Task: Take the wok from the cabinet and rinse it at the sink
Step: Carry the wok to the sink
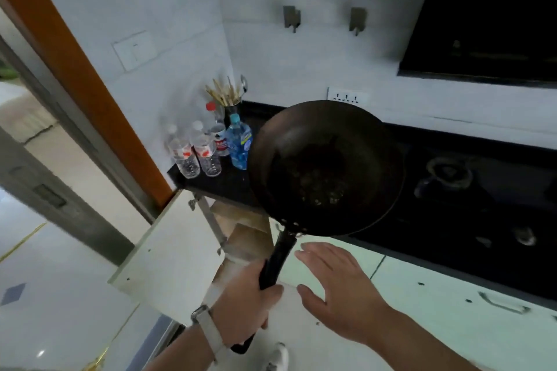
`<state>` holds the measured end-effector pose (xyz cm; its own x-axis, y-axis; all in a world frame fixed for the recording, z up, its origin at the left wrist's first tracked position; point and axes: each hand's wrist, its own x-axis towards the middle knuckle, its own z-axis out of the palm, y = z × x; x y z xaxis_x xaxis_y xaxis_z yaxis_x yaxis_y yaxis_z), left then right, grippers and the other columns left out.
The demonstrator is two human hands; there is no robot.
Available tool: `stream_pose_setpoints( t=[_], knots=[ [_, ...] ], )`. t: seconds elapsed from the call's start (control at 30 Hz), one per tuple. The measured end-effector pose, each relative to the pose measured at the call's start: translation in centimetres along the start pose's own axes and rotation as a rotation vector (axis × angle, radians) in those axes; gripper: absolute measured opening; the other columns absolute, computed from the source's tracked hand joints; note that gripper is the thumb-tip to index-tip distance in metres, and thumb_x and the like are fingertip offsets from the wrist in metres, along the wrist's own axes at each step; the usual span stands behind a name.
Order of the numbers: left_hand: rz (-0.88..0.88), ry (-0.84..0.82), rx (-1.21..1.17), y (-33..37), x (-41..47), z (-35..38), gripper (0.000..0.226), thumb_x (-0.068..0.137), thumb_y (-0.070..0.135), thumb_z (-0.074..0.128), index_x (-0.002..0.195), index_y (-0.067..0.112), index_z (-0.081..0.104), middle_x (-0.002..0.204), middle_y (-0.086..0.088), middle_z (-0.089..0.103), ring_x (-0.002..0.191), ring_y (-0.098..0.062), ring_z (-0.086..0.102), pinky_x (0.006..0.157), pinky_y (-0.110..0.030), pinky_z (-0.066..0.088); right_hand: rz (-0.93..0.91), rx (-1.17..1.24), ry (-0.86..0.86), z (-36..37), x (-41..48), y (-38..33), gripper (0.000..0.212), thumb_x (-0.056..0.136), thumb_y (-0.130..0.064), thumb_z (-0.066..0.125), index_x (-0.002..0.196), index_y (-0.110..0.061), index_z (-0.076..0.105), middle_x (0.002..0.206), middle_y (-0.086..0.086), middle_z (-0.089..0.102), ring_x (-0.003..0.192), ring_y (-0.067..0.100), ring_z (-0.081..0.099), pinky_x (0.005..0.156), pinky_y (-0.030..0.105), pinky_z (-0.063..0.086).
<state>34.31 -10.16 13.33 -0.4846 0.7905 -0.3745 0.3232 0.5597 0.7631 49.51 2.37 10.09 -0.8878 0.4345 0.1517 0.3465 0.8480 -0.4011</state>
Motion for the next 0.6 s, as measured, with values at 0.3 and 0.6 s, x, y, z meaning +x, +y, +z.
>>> stream_pose_setpoints(
  t=[0.3, 0.6],
  knots=[
    [0.225, -0.317, 0.066, 5.6, 8.4, 2.6, 0.011, 0.082, 0.016, 0.057, 0.093, 0.017, 0.055, 0.06, 0.0, 0.053, 0.04, -0.014, 0.054, 0.045, -0.026, 0.043, 0.413, 0.051, 0.092, -2.2, -0.3, 3.4, 0.057, 0.091, -0.052, 0.04, 0.145, -0.031, 0.037, 0.144, -0.021, 0.035, 0.134, 0.001, 0.032, 0.107, 0.01, 0.013],
    [0.38, -0.717, 0.115, 9.7, 14.5, 8.3, 0.028, 0.081, 0.019, 0.056, 0.108, 0.025, 0.058, 0.066, -0.002, 0.058, 0.04, -0.017, 0.056, 0.047, -0.032, 0.047, 1.209, 0.626, 0.677, -2.7, 0.3, 5.5, 0.009, 0.09, -0.029, 0.066, 0.095, -0.029, 0.058, 0.095, -0.014, 0.068, 0.091, -0.006, 0.063, 0.076, 0.019, 0.05]
  ],
)
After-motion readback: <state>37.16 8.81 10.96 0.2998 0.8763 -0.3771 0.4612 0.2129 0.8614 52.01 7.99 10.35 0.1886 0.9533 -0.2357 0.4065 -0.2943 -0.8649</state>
